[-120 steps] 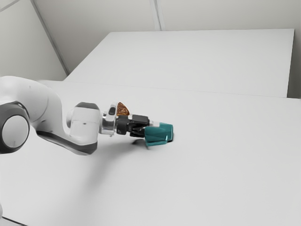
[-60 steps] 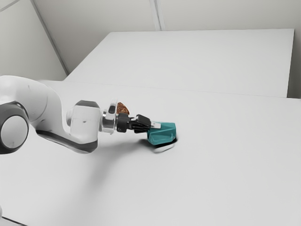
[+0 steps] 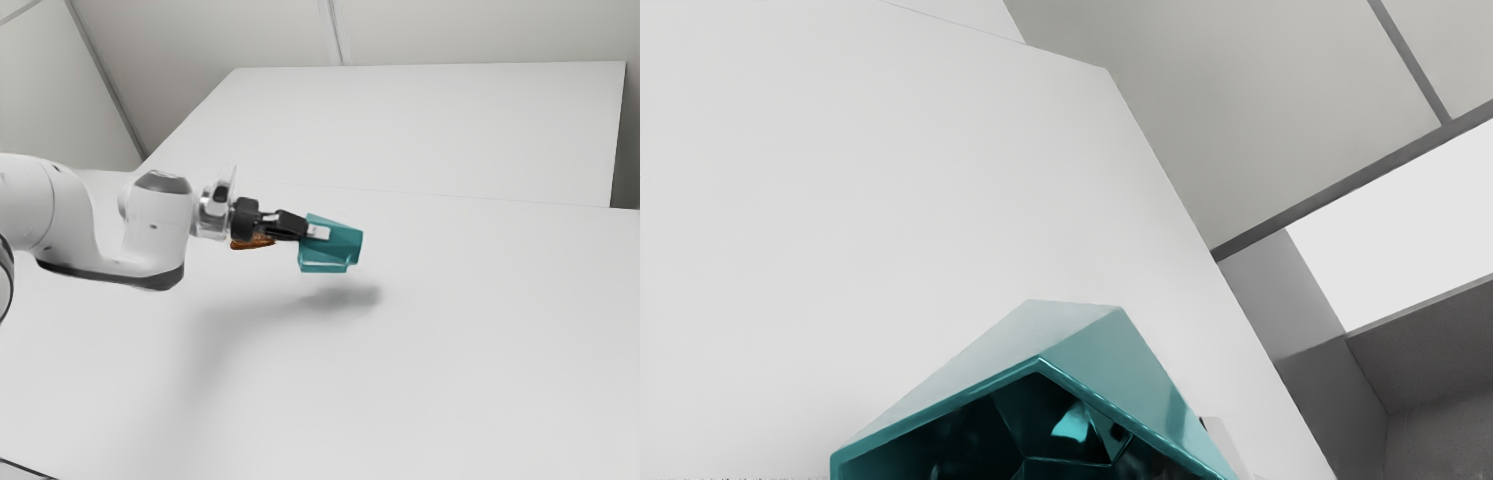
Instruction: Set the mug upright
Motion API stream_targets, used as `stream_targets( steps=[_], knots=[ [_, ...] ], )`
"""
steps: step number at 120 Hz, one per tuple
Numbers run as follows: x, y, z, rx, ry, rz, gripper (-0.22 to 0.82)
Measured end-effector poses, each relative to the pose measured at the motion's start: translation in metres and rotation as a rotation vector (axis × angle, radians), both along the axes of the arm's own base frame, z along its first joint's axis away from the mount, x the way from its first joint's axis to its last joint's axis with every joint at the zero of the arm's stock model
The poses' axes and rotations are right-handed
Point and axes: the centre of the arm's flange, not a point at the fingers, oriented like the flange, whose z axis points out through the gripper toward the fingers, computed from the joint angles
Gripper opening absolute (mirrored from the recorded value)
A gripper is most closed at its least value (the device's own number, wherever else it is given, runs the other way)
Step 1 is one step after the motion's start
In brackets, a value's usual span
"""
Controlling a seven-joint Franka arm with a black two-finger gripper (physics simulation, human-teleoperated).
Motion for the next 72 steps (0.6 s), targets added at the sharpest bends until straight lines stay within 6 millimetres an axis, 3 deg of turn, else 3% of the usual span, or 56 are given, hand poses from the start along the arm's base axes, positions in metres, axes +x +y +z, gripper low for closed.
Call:
stream_targets(
  steps=[26, 49, 72],
  knots=[
    [-0.007, 0.009, 0.046, 0.289, -0.004, -0.178, -0.17],
    [-0.021, 0.022, 0.062, 0.625, 0.062, -0.312, -0.17],
    [-0.031, 0.032, 0.076, 0.860, 0.133, -0.329, -0.17]
  ],
)
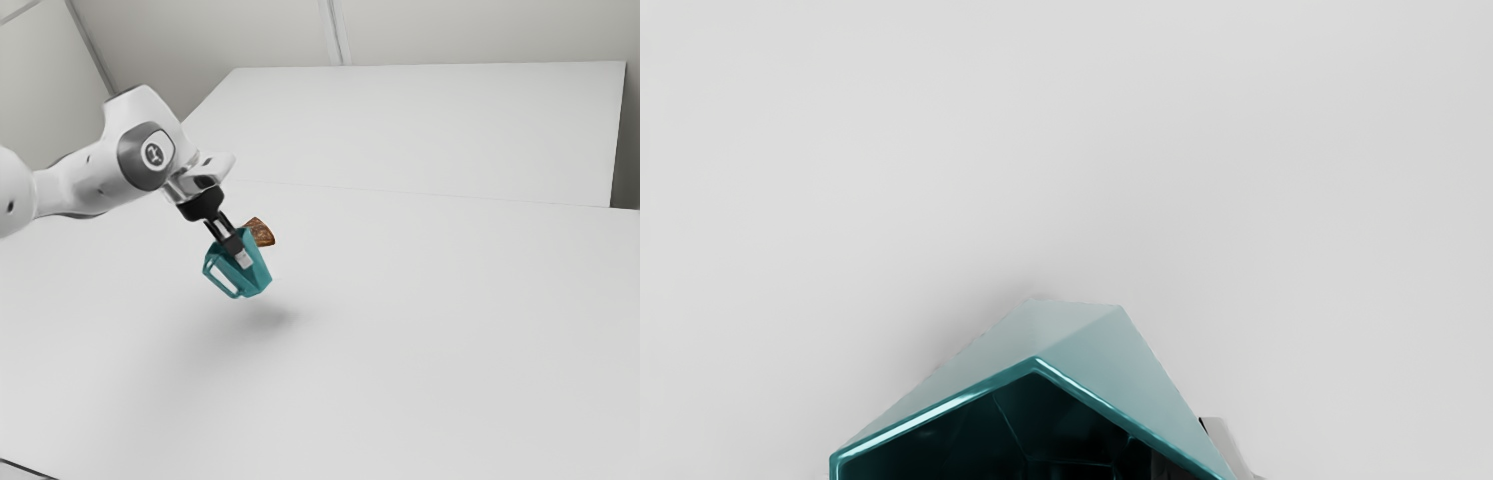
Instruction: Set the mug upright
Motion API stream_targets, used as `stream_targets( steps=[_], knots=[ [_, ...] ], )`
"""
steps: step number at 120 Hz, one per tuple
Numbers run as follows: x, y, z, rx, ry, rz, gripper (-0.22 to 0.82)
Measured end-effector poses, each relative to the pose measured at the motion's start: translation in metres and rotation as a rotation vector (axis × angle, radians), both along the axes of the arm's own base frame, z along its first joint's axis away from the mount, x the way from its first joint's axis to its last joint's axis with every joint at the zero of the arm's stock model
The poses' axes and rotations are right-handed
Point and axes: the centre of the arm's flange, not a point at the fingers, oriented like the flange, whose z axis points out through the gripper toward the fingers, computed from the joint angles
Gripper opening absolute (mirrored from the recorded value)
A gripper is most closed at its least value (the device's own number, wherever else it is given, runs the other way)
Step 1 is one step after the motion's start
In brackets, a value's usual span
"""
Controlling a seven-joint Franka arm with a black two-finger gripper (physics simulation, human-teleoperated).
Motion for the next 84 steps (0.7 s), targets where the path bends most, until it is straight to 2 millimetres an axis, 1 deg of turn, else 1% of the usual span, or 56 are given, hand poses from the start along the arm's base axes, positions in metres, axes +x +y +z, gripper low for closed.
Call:
stream_targets(
  steps=[10, 21, 26, 47, 59, 68, 84],
  knots=[
    [-0.009, -0.004, 0.006, 0.067, 0.009, 0.007, -0.17],
    [-0.019, -0.021, 0.009, 0.134, 0.016, -0.008, -0.17],
    [-0.025, -0.025, 0.009, 0.162, 0.021, -0.009, -0.16],
    [-0.048, -0.019, 0.012, 0.270, 0.024, 0.040, -0.17],
    [-0.060, -0.018, 0.005, 0.315, 0.022, 0.067, -0.16],
    [-0.063, -0.017, 0.000, 0.350, 0.015, 0.085, -0.17],
    [-0.065, -0.016, -0.016, 0.382, -0.008, 0.122, -0.16]
  ],
)
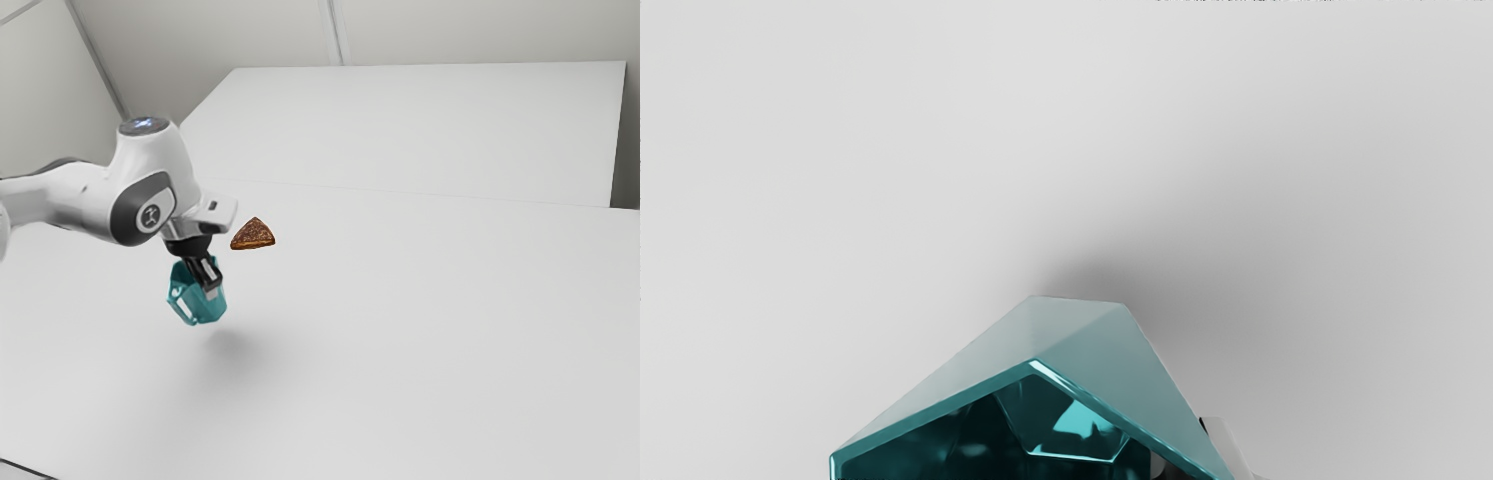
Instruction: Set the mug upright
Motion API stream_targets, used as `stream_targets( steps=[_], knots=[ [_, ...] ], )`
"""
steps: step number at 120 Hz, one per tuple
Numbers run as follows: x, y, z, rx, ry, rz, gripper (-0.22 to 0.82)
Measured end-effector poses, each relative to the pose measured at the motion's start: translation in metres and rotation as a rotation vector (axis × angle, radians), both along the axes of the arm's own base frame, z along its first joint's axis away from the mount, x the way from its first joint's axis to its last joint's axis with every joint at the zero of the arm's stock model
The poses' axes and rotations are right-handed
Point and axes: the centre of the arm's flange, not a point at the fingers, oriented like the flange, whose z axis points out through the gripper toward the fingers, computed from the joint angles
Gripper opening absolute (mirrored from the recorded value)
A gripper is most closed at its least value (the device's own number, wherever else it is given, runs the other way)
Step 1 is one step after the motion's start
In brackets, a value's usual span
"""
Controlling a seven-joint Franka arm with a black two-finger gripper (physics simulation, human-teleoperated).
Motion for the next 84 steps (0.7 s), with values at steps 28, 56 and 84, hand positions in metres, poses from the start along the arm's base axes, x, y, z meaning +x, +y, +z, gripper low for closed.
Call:
stream_targets(
  steps=[28, 56, 84],
  knots=[
    [0.004, -0.001, -0.016, 0.005, -0.058, 0.060, -0.17],
    [0.007, -0.002, -0.032, 0.002, -0.061, 0.113, -0.16],
    [0.012, -0.005, -0.046, 0.001, -0.052, 0.146, -0.17]
  ],
)
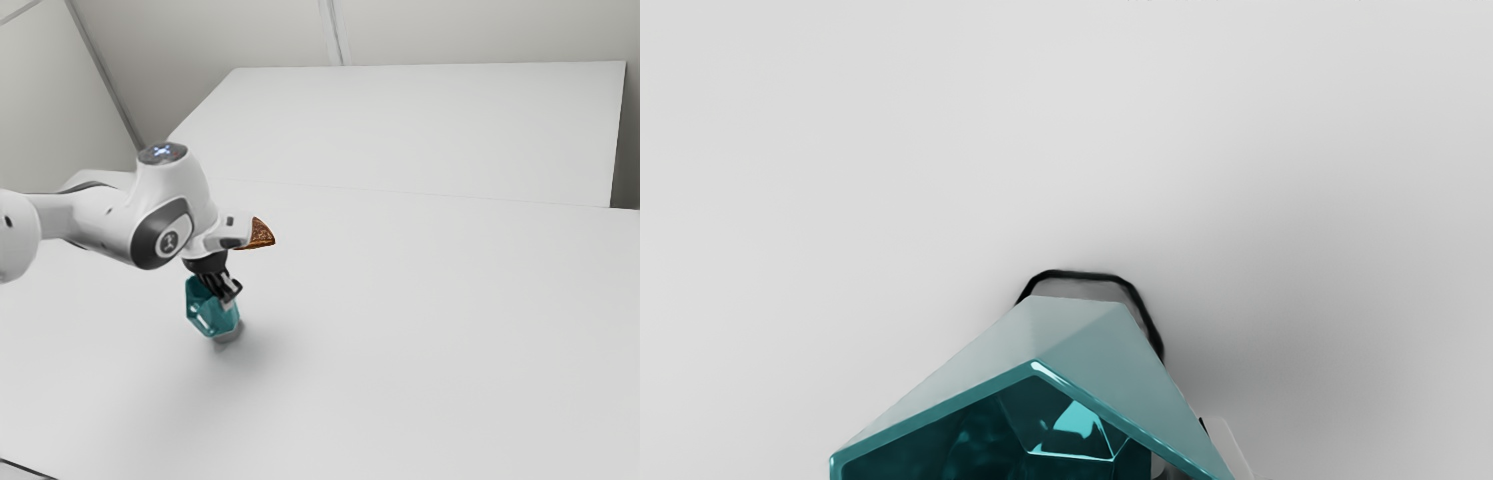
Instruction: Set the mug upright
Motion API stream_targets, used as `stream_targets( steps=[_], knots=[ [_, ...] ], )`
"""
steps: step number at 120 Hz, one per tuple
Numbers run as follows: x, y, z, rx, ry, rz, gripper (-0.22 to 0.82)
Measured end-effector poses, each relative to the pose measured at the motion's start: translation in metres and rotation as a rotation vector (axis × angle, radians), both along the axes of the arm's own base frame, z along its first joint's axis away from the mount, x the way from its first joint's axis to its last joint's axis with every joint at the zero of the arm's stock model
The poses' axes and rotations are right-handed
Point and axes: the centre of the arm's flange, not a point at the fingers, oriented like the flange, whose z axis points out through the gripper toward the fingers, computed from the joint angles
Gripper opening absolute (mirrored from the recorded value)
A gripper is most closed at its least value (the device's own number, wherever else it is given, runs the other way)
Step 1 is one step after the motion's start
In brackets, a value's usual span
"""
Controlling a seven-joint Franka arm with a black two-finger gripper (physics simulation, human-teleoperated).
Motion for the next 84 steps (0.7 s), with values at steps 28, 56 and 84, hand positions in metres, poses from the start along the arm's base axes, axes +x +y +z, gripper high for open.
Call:
stream_targets(
  steps=[28, 56, 84],
  knots=[
    [0.004, -0.002, -0.011, -0.003, 0.000, 0.023, -0.16],
    [0.006, -0.005, -0.018, -0.006, 0.000, 0.036, -0.17],
    [0.007, -0.006, -0.026, -0.006, 0.009, 0.047, -0.17]
  ],
)
